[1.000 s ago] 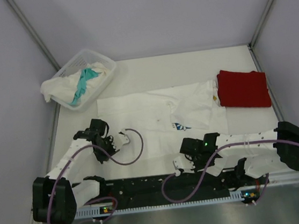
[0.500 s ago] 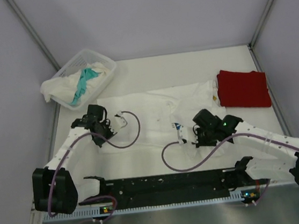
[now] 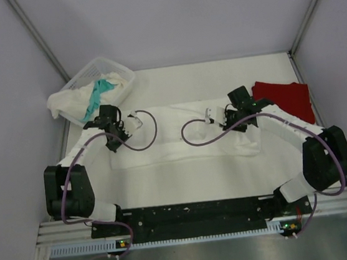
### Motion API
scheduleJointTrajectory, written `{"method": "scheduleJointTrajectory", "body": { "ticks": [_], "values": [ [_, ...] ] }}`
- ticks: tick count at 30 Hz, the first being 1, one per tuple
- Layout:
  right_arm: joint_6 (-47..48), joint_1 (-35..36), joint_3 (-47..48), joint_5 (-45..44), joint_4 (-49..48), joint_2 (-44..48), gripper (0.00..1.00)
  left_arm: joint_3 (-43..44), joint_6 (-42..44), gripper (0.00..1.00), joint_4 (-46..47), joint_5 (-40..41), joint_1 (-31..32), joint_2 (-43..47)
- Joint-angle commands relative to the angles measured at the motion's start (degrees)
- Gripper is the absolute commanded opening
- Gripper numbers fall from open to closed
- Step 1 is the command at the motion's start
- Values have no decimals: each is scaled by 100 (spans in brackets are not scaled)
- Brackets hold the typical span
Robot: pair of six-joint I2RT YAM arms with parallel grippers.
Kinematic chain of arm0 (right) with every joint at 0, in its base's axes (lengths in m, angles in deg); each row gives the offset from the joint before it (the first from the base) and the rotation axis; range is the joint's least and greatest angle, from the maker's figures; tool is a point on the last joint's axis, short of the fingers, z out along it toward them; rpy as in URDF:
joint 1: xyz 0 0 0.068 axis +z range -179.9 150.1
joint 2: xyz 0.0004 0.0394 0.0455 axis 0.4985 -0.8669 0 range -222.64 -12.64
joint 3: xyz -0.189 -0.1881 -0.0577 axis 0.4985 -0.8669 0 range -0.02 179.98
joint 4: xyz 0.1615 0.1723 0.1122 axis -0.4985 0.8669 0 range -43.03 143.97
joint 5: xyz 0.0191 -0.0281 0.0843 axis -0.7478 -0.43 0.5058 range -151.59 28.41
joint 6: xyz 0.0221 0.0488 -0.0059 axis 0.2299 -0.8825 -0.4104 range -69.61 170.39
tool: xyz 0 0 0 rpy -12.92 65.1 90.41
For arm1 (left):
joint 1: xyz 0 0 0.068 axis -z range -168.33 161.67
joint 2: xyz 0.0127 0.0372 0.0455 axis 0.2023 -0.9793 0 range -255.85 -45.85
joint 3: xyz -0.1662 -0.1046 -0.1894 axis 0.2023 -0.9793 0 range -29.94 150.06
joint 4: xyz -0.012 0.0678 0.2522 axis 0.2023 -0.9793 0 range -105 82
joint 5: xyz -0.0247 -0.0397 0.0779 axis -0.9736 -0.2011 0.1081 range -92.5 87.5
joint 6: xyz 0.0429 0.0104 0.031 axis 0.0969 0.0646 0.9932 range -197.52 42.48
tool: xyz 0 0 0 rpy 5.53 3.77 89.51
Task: Fold and stack the t-shirts
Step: Fold the other side of the tshirt into a rectangle
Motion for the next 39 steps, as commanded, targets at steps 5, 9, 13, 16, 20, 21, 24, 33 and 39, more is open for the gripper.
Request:
{"method": "scheduleJointTrajectory", "body": {
  "ticks": [5, 9, 13, 16, 20, 21, 24, 33, 39],
  "values": [
    [612, -373, 596, 246, -151, -305, 0, 338, 39, 0, 335, 136, -46, -136],
    [858, -382, 815, 466, -256, -471, 0, 373, 118, 0, 555, 232, -46, -241],
    [972, -373, 1079, 247, -274, -822, 0, 496, 56, 0, 617, 329, -46, -434],
    [1078, -391, 1132, 106, -265, -963, 0, 470, 56, 0, 731, 452, -46, -505],
    [1078, -487, 1220, 159, -283, -1113, 0, 479, 100, 0, 854, 558, -46, -627],
    [1078, -479, 1246, 159, -283, -1165, 0, 505, 100, 0, 863, 575, -46, -671],
    [1069, -487, 1308, 98, -318, -1341, 0, 558, 92, 0, 916, 619, -46, -803],
    [-1597, -803, 2123, -1613, -1399, -2027, 45, 804, 39, 34, 1223, 1145, -46, -1243],
    [-4173, -988, 2206, -873, -830, -1010, 45, 1138, -110, 43, 707, 728, -81, -709]
  ]
}}
